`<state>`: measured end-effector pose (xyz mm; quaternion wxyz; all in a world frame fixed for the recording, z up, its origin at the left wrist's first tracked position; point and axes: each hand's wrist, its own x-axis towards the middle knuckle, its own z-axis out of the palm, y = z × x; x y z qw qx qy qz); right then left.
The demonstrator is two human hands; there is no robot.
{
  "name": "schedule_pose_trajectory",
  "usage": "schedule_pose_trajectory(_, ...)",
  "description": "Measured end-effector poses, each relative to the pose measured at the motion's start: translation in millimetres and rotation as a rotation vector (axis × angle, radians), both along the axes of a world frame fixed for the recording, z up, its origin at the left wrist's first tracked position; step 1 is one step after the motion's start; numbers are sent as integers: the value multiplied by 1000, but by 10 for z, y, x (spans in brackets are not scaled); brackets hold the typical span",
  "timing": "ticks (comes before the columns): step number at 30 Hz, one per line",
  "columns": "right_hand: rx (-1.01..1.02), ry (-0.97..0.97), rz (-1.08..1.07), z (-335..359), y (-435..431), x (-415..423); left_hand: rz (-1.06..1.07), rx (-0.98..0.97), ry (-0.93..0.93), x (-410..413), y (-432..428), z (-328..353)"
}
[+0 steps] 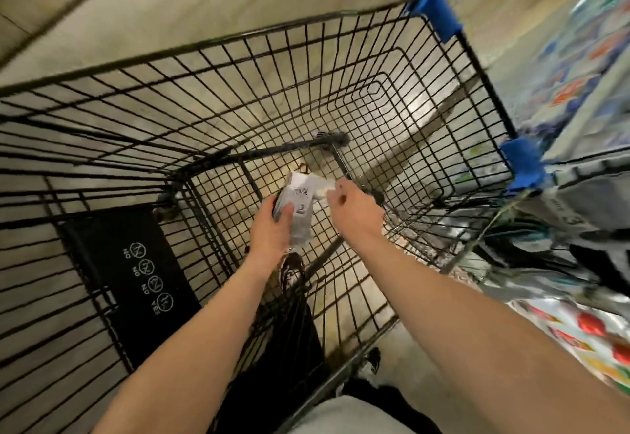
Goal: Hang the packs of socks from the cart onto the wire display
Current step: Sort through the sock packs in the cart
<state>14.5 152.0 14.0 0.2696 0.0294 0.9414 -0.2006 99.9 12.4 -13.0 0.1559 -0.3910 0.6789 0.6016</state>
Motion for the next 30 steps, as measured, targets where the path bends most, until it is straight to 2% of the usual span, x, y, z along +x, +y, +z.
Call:
schedule_pose_trajectory(6,-358,244,-187,729,378,19,10,-48,92,-73,322,810)
schedule_pose_trajectory(10,-465,330,-239,1388,853,184,-78,-116,188,-58,667,1410)
schedule_pose_trajectory(15,-658,594,-416,2103,1477,495,-231,-204,351,-16,1319,2136)
schedule_pose_trajectory(20,-799,681,-497,2535,2314,1004,-279,-266,505,244,2204,2621)
schedule_pose_trajectory(23,-869,602,-522,2618,2774,1357,-330,-270,479,463,2725,2706)
schedule_pose_trajectory(30,-803,534,-727,2468,3815,1980,-552,-310,522,879,3719,2678)
